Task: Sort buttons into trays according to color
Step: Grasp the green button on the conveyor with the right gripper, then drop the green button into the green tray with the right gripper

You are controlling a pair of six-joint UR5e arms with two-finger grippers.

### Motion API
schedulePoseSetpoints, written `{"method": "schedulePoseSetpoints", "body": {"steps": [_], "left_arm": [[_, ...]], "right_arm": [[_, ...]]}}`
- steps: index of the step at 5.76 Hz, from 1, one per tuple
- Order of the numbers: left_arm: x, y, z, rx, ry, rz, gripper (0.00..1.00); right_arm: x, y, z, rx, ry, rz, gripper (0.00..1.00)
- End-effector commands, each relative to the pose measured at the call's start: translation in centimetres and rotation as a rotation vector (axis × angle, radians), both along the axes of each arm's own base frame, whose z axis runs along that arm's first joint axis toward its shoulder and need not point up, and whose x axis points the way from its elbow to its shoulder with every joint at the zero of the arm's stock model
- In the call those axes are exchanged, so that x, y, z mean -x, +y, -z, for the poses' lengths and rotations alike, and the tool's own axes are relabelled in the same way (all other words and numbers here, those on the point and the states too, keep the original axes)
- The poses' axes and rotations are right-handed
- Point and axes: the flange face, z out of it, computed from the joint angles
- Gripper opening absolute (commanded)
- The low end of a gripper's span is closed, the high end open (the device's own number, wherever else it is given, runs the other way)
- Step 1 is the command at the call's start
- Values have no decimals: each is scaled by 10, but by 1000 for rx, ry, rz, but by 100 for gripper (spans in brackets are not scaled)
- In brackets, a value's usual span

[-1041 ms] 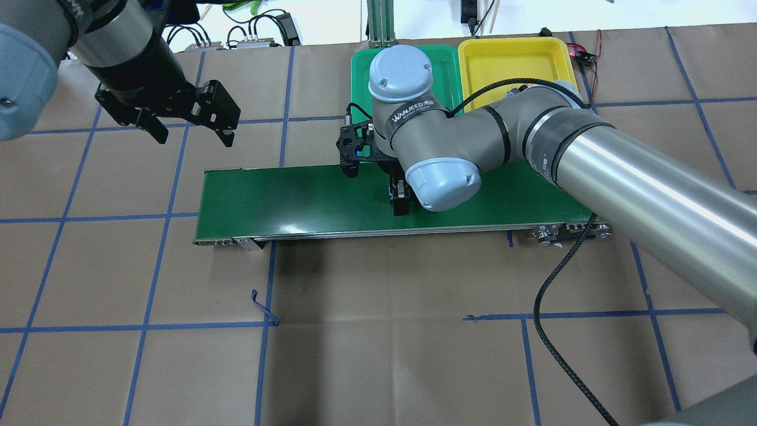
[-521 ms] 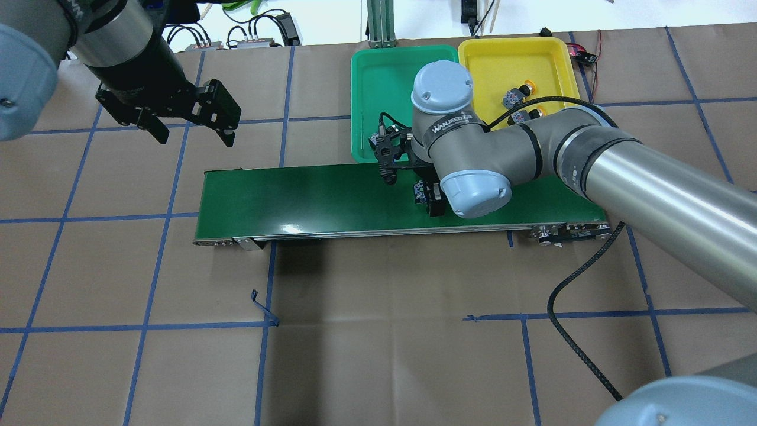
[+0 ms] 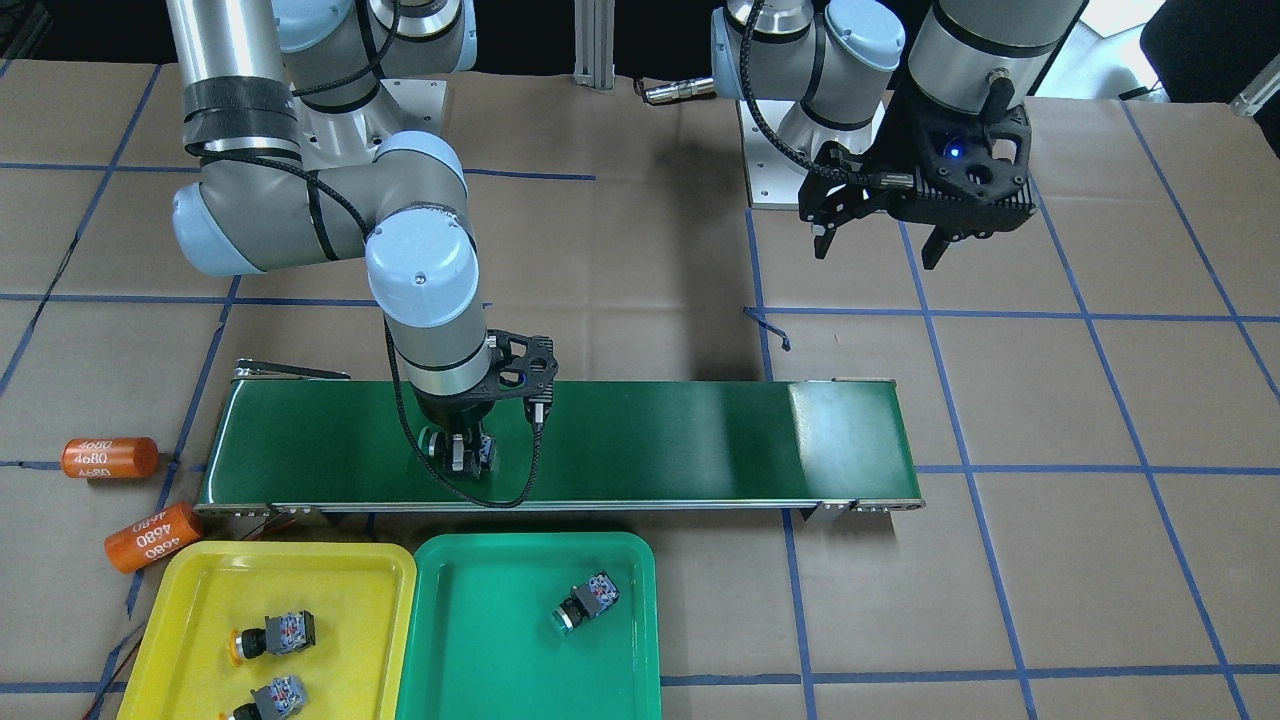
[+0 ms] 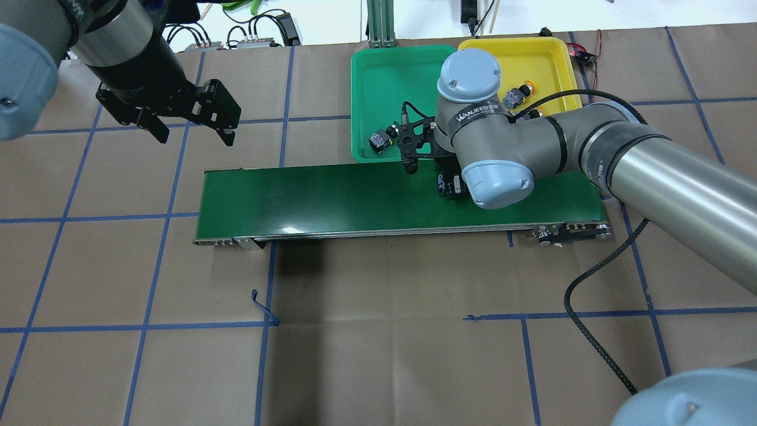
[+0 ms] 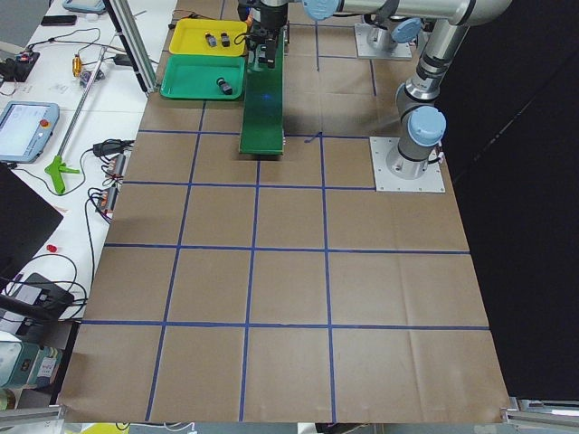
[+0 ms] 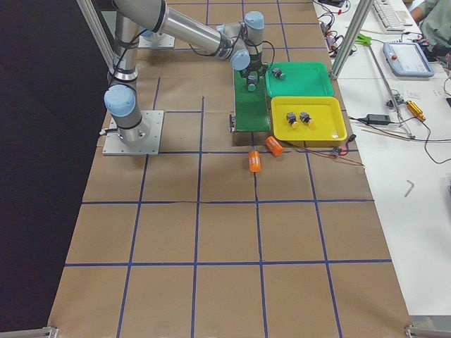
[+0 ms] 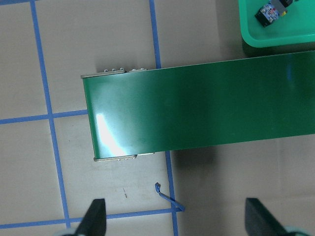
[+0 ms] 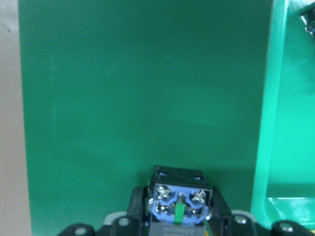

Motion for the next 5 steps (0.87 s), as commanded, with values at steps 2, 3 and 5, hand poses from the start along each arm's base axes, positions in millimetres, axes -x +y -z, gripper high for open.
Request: {"method": "schedulePoseSetpoints", "body": {"steps": [2, 3, 5], "left_arm": [[0, 0, 0, 1, 1, 0, 98], [-1, 0, -1, 4, 1, -3, 98], [-2, 1, -2, 6, 0, -5, 98]], "right_arm": [[20, -26, -66, 127, 35, 13, 9], [12, -52, -105, 209, 9, 1, 9], [-15, -125, -60, 211, -49, -66, 10]]}}
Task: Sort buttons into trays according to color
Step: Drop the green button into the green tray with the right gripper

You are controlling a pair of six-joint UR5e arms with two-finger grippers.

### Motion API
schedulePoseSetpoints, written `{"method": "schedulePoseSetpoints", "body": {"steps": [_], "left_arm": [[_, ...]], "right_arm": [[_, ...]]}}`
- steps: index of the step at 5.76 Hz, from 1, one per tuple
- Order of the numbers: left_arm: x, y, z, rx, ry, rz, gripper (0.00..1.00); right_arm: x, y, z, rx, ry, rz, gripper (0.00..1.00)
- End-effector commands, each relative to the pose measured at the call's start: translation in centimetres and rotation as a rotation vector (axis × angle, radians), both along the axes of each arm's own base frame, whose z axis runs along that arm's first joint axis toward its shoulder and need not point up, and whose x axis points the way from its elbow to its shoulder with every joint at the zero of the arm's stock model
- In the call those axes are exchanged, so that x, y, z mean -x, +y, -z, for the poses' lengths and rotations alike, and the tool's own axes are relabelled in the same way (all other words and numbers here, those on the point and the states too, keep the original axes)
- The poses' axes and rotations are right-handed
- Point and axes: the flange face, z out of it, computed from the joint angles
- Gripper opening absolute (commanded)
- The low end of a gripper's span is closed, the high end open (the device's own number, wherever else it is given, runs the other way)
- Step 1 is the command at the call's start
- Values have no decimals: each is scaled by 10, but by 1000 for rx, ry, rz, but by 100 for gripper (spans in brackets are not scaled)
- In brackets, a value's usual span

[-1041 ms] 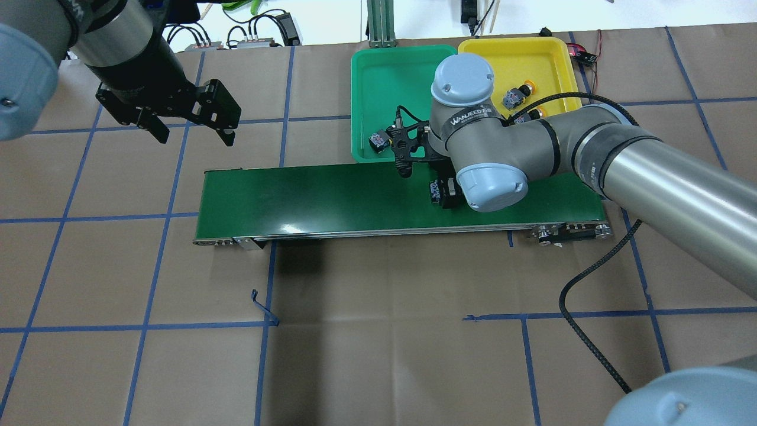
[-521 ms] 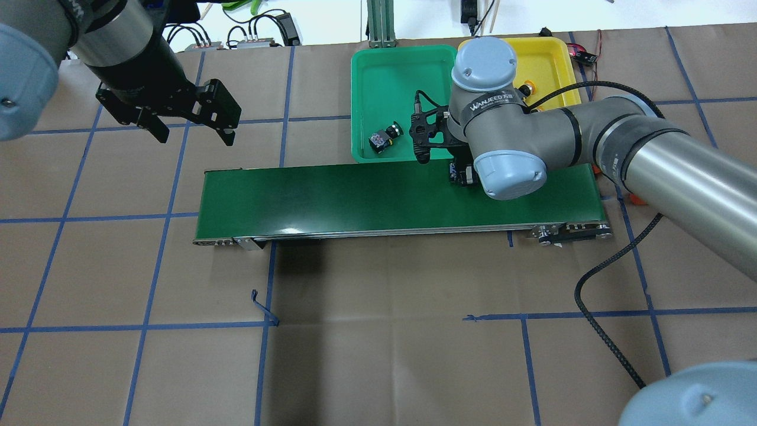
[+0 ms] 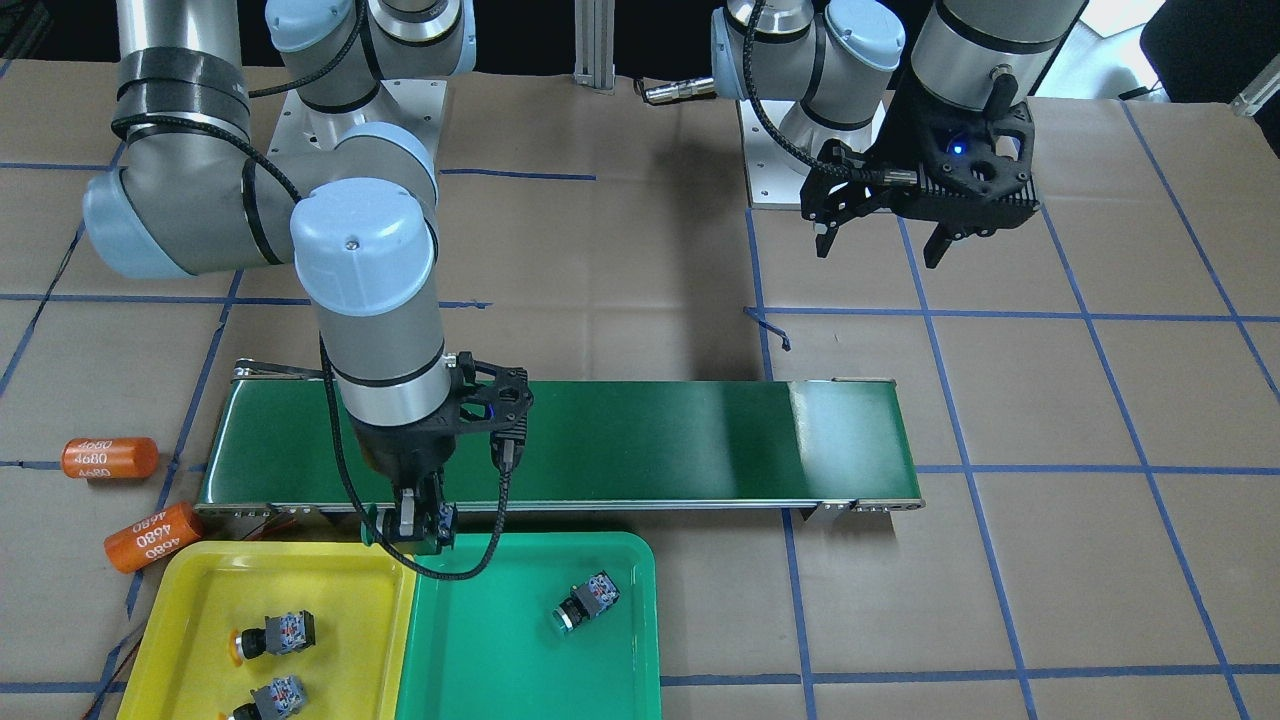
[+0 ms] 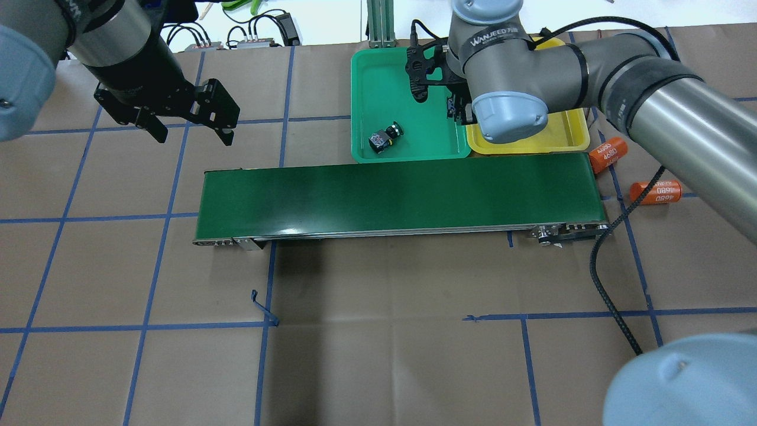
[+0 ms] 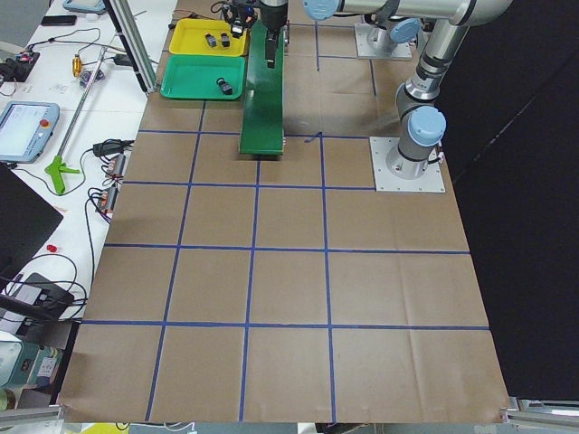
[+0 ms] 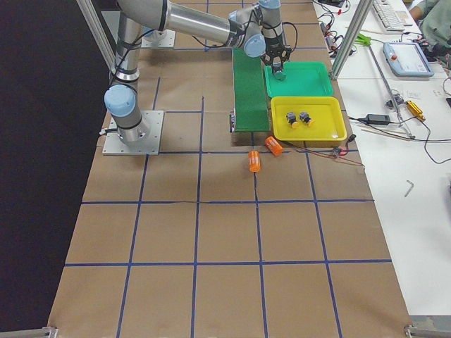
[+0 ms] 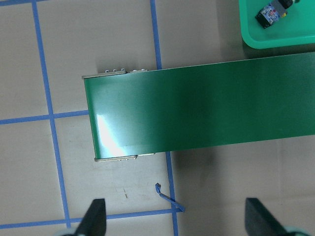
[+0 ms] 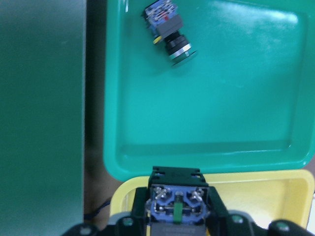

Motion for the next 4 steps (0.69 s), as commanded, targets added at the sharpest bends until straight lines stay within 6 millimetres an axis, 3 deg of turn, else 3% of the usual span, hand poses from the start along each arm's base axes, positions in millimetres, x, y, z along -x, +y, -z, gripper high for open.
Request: {"method": "schedulePoseSetpoints", "body": {"steps": [1, 2, 3, 4], "left_arm": [[-1, 1, -2, 4, -1, -1, 98], [-2, 0, -1, 3, -1, -4, 98], [-12, -1, -3, 6, -1, -22, 98], [-20, -3, -3, 6, 2, -38, 98]], "right_arm": [[-21, -64, 53, 4, -51, -38, 23], [-24, -70, 76, -25, -71, -44, 99], [-21, -69, 60, -13, -59, -39, 100], [-15, -59, 21, 4, -19, -24, 100]]}}
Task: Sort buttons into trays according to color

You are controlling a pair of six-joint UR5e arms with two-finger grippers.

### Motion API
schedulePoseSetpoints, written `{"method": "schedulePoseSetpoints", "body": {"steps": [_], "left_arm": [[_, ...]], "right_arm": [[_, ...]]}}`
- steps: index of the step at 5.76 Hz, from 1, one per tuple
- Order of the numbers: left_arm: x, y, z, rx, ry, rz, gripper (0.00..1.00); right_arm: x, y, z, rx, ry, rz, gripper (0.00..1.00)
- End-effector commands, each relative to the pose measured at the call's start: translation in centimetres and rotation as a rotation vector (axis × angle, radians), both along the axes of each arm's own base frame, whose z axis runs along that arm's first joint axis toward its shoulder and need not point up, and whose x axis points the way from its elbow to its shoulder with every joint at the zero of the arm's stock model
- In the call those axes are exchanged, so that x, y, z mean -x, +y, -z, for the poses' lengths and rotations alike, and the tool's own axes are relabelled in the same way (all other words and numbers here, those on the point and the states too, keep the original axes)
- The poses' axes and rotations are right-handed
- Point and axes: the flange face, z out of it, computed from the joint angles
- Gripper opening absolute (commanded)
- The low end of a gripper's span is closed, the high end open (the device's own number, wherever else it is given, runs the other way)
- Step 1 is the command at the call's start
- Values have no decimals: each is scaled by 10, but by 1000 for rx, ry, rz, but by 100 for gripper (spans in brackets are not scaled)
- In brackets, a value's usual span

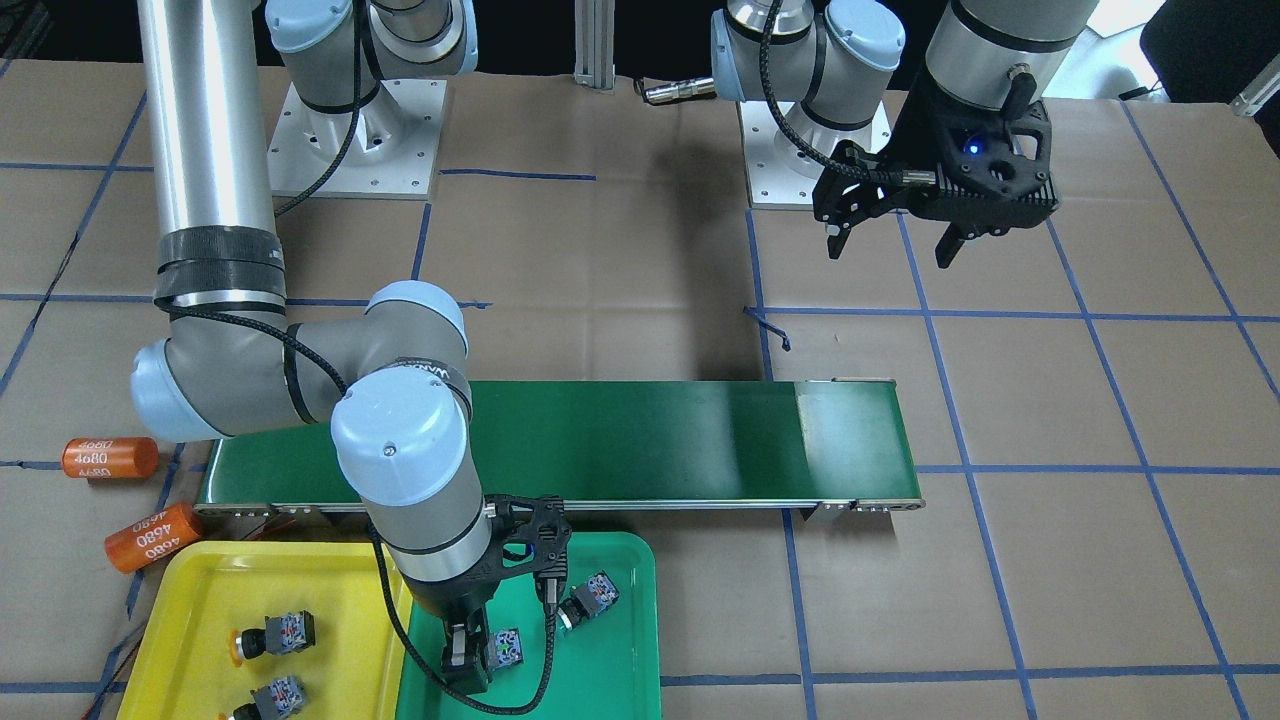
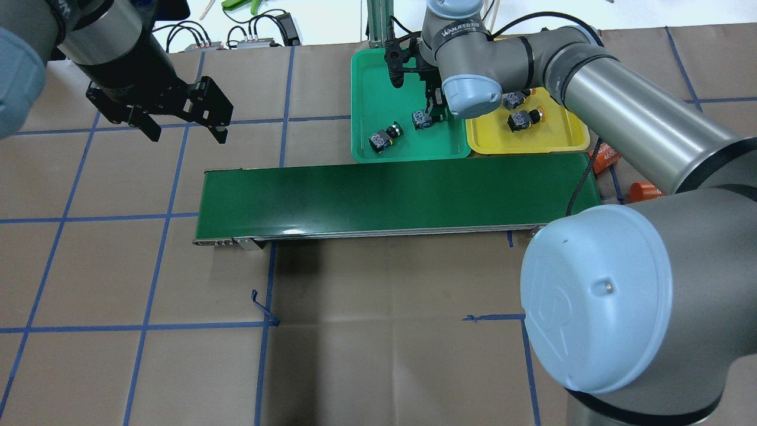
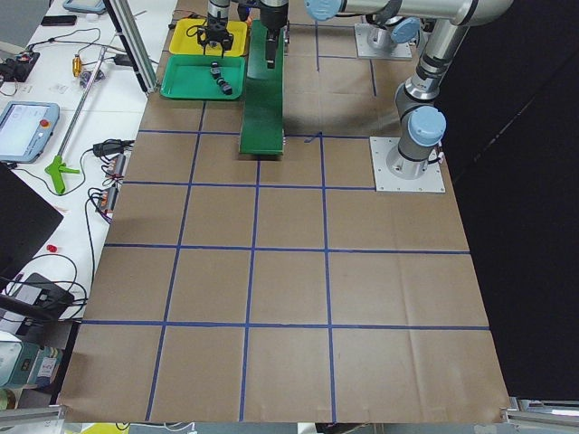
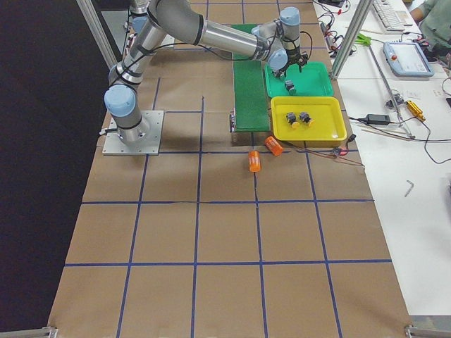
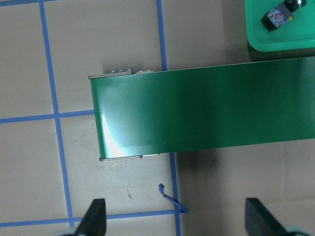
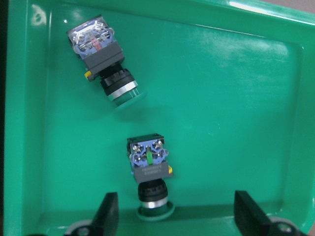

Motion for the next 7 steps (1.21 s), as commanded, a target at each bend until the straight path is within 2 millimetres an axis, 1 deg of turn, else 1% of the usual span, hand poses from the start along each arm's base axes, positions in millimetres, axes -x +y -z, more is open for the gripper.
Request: {"method": "schedulePoseSetpoints", "body": {"steps": [1, 2, 3, 4, 5, 6, 7], "left_arm": [[-7, -2, 0, -1, 2, -15, 98], [-6, -1, -1, 2, 1, -15, 98], [-6, 0, -2, 4, 2, -18, 98], [-6, 2, -4, -1, 8, -34, 98], [-5, 1, -9, 8, 26, -38, 98], [-6, 6, -8, -15, 20, -29, 98], [-5, 5, -4, -17, 26, -19, 98]], "right_arm": [[14, 27, -74, -21, 55, 43, 100], [21, 60, -117, -99, 23, 232, 100], [30, 89, -155, -145, -44, 565, 100], [40, 109, -177, -176, -84, 827, 100], [49, 126, -196, -199, -109, 1051, 100], [73, 145, -208, -260, -91, 1336, 100], [99, 165, -218, -313, -52, 1594, 100]]}}
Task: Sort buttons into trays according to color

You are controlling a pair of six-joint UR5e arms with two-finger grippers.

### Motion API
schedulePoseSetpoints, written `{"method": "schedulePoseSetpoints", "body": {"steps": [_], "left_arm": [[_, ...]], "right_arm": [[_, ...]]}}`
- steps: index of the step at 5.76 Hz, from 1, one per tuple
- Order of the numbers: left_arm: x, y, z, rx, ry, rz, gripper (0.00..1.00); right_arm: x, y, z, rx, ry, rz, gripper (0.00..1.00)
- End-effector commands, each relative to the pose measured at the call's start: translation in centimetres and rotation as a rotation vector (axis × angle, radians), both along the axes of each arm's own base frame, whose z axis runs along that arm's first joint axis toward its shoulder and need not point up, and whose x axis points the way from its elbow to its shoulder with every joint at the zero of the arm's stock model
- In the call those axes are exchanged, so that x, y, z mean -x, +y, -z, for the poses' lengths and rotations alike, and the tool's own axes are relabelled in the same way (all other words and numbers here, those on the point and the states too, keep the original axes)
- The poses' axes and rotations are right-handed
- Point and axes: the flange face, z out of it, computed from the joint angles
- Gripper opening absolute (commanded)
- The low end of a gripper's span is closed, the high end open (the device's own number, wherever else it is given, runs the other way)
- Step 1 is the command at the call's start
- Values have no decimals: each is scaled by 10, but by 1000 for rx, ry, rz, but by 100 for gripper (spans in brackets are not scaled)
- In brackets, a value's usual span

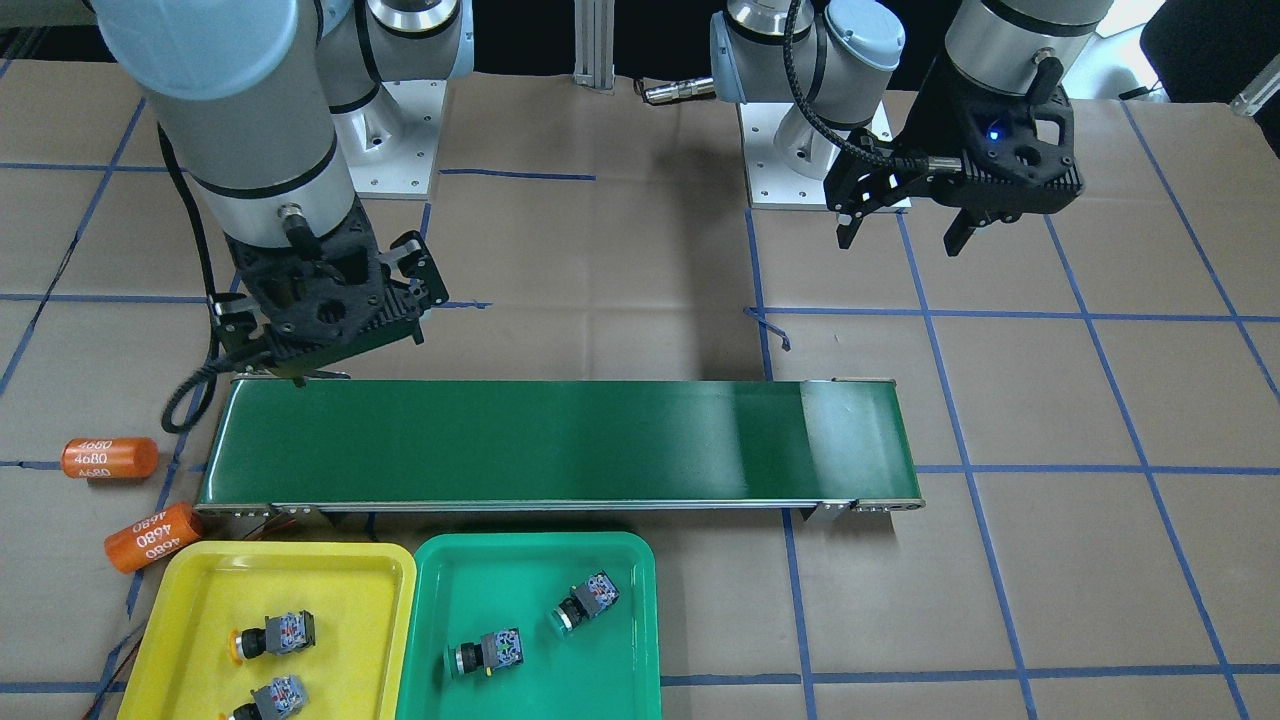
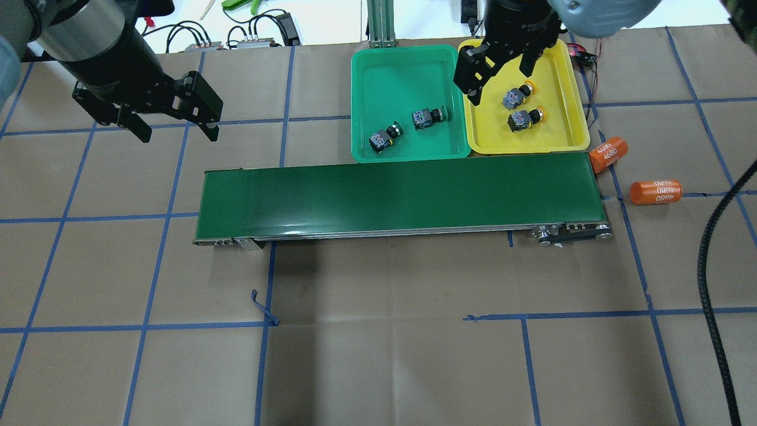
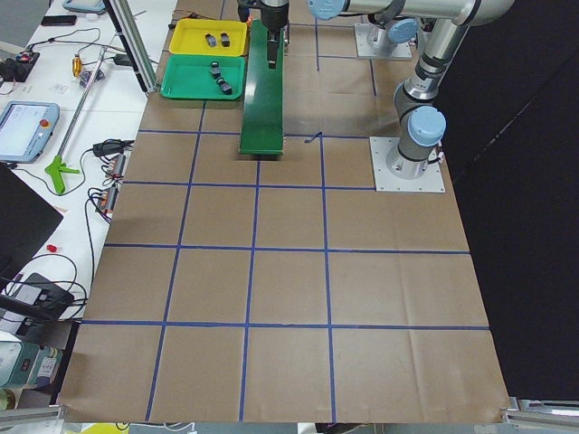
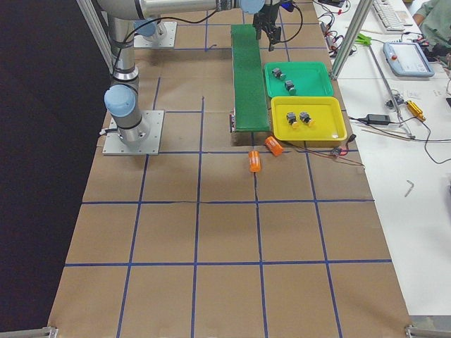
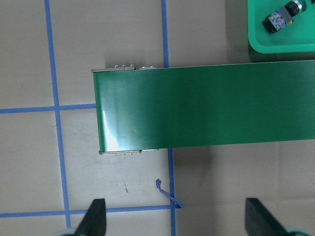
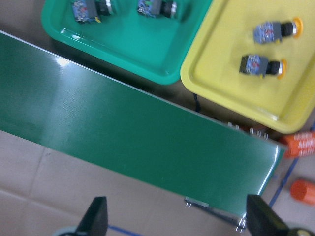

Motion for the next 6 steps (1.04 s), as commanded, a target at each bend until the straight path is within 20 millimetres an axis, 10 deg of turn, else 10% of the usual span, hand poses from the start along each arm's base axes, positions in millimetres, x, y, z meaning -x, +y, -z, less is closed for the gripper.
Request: {"method": "schedulePoseSetpoints", "body": {"steps": [1, 6], "left_arm": [[0, 1, 2, -3, 1, 8, 98], [0, 4, 0, 0, -4, 8, 98]], "right_arm": [[29, 36, -25, -102, 17, 261, 100], [47, 45, -22, -45, -56, 292, 100]]}}
